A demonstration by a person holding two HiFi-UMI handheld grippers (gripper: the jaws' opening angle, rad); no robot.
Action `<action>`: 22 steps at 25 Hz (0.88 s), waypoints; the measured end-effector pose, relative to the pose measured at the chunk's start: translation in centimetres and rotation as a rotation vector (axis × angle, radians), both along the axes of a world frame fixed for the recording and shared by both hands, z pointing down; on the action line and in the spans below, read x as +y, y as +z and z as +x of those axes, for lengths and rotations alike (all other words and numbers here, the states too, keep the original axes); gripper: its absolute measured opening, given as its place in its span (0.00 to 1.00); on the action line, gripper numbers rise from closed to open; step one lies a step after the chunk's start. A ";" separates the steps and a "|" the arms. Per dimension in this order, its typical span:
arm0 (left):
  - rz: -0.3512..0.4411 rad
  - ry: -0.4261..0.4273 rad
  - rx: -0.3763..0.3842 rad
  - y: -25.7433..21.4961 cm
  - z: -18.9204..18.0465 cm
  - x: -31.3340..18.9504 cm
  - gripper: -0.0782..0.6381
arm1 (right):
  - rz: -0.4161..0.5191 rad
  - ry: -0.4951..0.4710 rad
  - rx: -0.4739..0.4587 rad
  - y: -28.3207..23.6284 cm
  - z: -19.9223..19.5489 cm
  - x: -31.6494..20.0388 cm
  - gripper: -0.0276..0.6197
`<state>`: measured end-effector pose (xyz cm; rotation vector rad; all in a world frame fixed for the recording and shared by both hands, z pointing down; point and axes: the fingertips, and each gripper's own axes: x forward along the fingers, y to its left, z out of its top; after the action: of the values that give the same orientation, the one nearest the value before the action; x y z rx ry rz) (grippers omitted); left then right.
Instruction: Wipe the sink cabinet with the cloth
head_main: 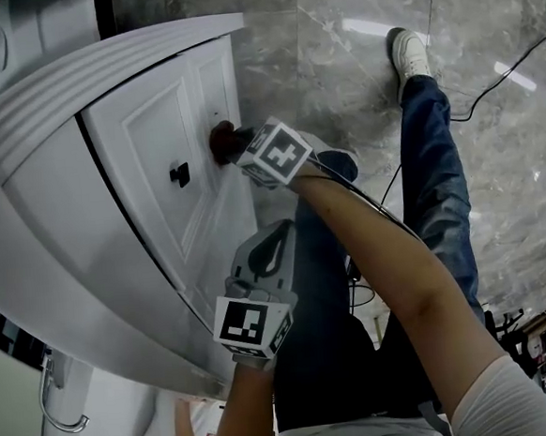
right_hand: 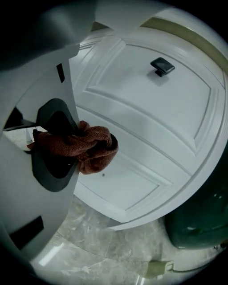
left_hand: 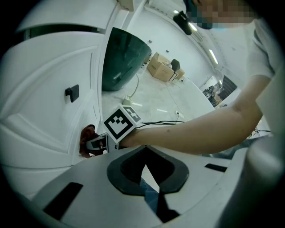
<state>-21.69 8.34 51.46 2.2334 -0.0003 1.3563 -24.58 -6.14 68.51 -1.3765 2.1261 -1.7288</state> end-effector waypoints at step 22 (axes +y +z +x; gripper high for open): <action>0.010 0.042 -0.031 4.1 -0.6 -2.0 0.12 | -0.131 0.134 -0.001 9.0 -0.6 0.4 0.17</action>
<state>-22.31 6.29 55.52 2.2315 0.0296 1.4165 -25.21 -5.77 77.46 -1.5113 1.9022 -1.8434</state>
